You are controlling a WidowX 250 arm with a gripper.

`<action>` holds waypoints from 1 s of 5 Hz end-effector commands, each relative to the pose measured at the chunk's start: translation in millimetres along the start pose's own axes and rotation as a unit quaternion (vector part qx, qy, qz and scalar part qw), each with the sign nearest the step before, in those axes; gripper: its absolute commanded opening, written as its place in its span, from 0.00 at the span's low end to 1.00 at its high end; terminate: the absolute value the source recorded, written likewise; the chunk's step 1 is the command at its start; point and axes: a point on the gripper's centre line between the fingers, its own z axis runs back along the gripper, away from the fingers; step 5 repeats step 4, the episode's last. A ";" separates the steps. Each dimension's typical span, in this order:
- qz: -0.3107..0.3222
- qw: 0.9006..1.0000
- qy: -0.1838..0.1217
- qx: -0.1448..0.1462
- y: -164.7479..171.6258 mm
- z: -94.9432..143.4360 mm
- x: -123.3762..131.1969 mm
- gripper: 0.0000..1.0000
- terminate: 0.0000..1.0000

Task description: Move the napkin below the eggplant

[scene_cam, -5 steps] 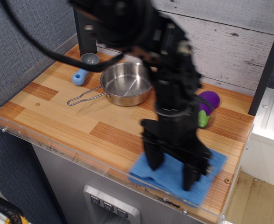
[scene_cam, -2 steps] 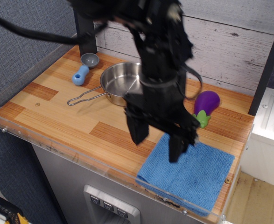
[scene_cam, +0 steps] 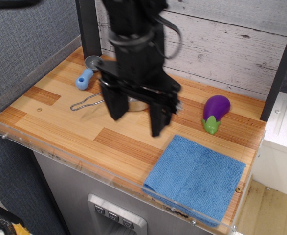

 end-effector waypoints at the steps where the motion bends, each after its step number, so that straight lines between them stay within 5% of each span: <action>1: 0.016 0.999 -0.026 0.038 34.3 22.3 -2.7 1.00 0.00; 3: 0.024 0.998 -0.034 0.052 51.0 23.2 -6.1 1.00 0.00; 4: 0.024 0.998 -0.034 0.052 51.0 23.2 -6.1 1.00 1.00; 5: 0.024 0.998 -0.034 0.052 51.0 23.2 -6.1 1.00 1.00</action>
